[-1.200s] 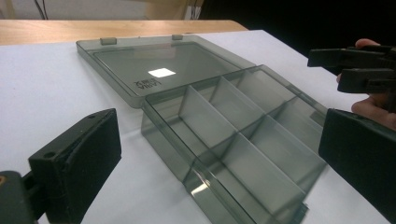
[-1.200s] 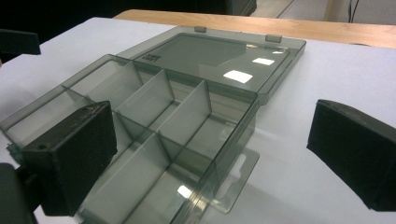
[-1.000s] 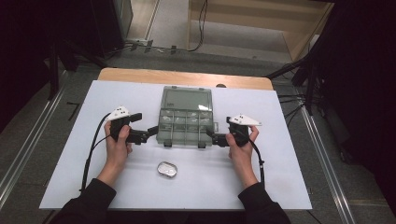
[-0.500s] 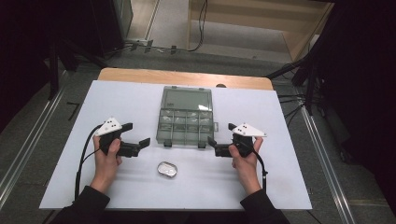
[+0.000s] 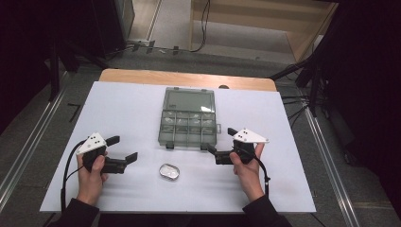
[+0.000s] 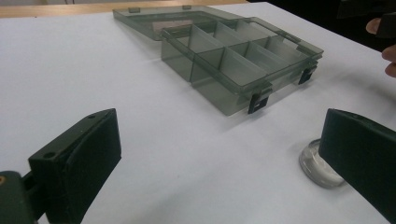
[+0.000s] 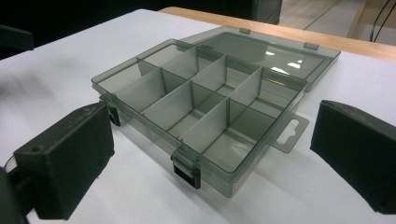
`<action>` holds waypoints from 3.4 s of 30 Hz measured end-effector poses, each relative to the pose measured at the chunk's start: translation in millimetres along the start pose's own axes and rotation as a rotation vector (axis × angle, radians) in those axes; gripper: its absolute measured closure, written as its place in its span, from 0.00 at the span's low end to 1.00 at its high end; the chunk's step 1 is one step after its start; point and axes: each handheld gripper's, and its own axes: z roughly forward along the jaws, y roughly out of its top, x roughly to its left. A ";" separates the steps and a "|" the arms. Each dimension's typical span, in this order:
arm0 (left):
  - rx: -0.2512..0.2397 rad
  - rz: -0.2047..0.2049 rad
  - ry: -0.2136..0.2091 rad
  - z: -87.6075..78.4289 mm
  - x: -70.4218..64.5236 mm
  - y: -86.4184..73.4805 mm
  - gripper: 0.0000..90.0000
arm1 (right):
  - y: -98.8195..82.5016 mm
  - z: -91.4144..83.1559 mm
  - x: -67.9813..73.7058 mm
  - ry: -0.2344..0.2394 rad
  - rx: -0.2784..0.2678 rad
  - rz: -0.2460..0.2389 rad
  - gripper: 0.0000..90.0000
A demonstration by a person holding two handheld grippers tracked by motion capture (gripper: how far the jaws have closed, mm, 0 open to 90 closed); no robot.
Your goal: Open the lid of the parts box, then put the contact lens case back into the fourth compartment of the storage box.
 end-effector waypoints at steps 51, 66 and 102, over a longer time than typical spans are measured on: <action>-0.091 0.006 0.080 -67.4 11.6 -31.2 0.00 | 16.9 16.1 59.3 0.175 0.063 -0.113 0.00; -0.087 -0.006 0.079 -64.3 13.9 -35.3 0.00 | 15.2 30.3 83.2 0.252 0.120 -0.167 0.00; -0.088 -0.009 0.086 -63.6 14.5 -35.8 0.00 | 3.2 57.3 117.2 0.353 0.249 -0.236 0.00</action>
